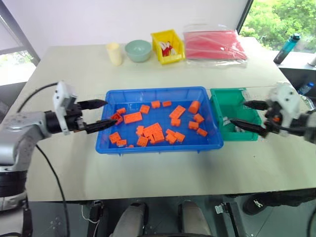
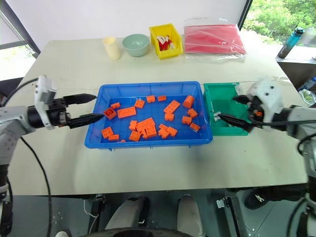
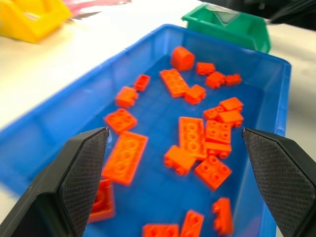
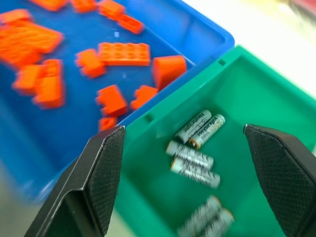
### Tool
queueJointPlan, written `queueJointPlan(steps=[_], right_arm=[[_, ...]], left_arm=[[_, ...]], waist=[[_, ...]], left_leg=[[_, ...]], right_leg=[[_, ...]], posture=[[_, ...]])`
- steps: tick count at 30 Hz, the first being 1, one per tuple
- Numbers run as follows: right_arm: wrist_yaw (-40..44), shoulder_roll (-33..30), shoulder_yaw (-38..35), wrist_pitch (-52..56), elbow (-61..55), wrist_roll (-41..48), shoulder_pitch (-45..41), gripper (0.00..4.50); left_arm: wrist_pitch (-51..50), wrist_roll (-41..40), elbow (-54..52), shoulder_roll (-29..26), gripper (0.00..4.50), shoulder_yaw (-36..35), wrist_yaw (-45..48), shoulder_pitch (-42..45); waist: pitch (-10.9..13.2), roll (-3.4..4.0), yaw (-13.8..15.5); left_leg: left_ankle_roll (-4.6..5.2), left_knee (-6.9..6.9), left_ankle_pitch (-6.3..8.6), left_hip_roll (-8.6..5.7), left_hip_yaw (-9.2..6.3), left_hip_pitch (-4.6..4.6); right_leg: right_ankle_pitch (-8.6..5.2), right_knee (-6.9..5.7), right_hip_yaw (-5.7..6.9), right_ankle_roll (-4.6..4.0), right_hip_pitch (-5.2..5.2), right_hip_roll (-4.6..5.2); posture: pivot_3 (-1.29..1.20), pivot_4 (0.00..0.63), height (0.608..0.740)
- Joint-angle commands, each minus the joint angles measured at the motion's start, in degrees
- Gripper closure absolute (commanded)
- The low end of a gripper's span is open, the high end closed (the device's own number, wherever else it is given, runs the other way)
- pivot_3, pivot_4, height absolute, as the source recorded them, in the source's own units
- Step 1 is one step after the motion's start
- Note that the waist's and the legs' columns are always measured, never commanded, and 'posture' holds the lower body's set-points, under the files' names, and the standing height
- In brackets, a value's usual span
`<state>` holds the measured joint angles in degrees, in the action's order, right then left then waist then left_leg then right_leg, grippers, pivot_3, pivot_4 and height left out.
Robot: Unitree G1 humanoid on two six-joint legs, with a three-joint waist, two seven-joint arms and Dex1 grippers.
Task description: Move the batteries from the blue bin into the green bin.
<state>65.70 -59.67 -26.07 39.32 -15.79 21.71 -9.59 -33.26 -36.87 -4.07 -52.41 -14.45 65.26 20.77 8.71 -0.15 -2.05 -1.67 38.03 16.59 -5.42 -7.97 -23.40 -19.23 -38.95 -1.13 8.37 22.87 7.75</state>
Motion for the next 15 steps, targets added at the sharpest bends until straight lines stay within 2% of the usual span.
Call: queueJointPlan(steps=[1, 7, 15], right_arm=[[5.89, -3.49, -6.92, -6.52, 4.99, 0.3, 4.19, 0.58], [6.91, -4.06, -9.95, -10.48, 14.17, 1.7, 4.16, 0.58], [6.02, -2.6, -6.39, -14.09, 17.02, 2.24, 3.33, 0.58]], left_arm=[[1.56, 0.06, 2.32, -4.04, 0.0, -4.74, 2.62, -0.1], [1.54, 0.0, 4.91, -7.87, 0.0, -7.66, 4.55, -0.59], [1.98, -0.04, 2.97, -7.99, 0.0, -9.23, 4.13, -2.37]], waist=[[0.0, 0.0, -0.06], [0.0, 0.01, -0.29], [0.01, 0.02, -0.34]], left_leg=[[0.0, 0.0, 0.0, 0.01, 0.0, 0.05], [0.01, -0.02, 0.0, 0.07, 0.03, 0.08], [0.0, -0.03, 0.0, 0.09, 0.02, 0.07]], right_leg=[[0.0, 0.07, 0.01, 0.0, -0.06, -0.01], [0.0, 0.46, 0.02, 0.0, -0.2, -0.05], [0.0, 0.52, 0.02, 0.0, -0.2, -0.05]], posture=[[0.0, 0.15, 0.74], [0.0, 0.15, 0.74], [0.0, 0.15, 0.74]])
